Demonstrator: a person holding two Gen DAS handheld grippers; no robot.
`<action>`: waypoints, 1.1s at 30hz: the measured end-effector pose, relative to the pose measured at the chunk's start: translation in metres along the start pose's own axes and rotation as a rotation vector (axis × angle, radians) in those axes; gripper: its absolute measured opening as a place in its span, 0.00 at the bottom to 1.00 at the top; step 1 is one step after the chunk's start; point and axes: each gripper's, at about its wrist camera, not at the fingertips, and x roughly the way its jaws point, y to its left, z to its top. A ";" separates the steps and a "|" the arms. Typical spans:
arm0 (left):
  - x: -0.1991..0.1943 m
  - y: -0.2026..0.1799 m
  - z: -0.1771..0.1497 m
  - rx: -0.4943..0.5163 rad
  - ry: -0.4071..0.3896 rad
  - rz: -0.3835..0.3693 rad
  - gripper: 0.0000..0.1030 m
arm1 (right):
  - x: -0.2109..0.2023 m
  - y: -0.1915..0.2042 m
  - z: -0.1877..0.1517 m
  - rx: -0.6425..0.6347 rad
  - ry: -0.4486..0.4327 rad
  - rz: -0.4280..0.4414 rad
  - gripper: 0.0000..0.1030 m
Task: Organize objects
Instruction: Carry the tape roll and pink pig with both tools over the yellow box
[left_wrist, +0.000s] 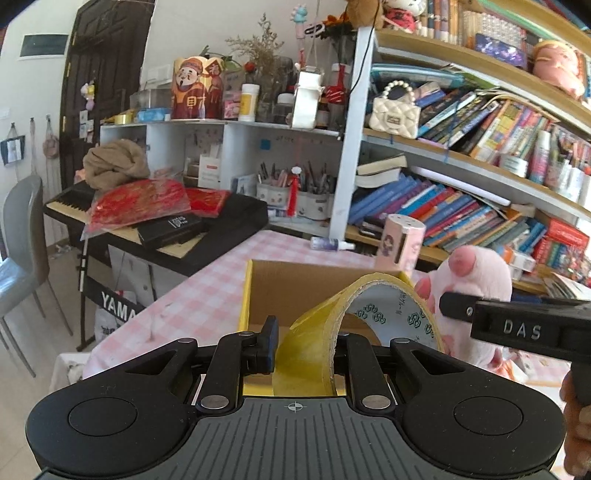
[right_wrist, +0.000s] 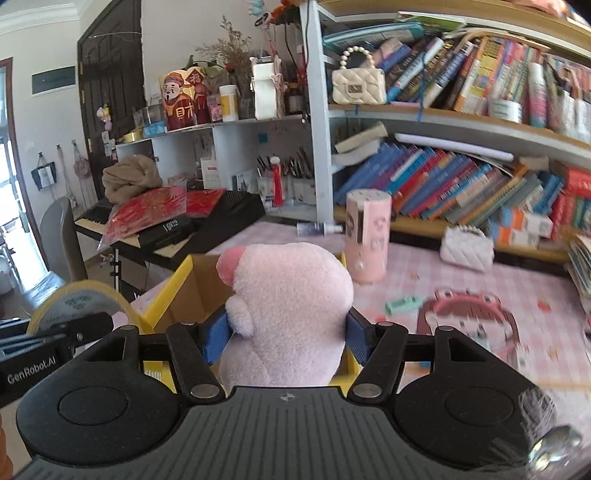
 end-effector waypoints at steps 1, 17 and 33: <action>0.008 -0.002 0.002 -0.001 0.002 0.007 0.16 | 0.008 -0.002 0.005 -0.008 0.001 0.003 0.59; 0.116 -0.042 0.001 0.101 0.181 0.096 0.16 | 0.150 -0.025 0.041 -0.139 0.191 0.132 0.59; 0.153 -0.051 -0.017 0.146 0.335 0.154 0.16 | 0.220 -0.001 0.025 -0.310 0.411 0.231 0.59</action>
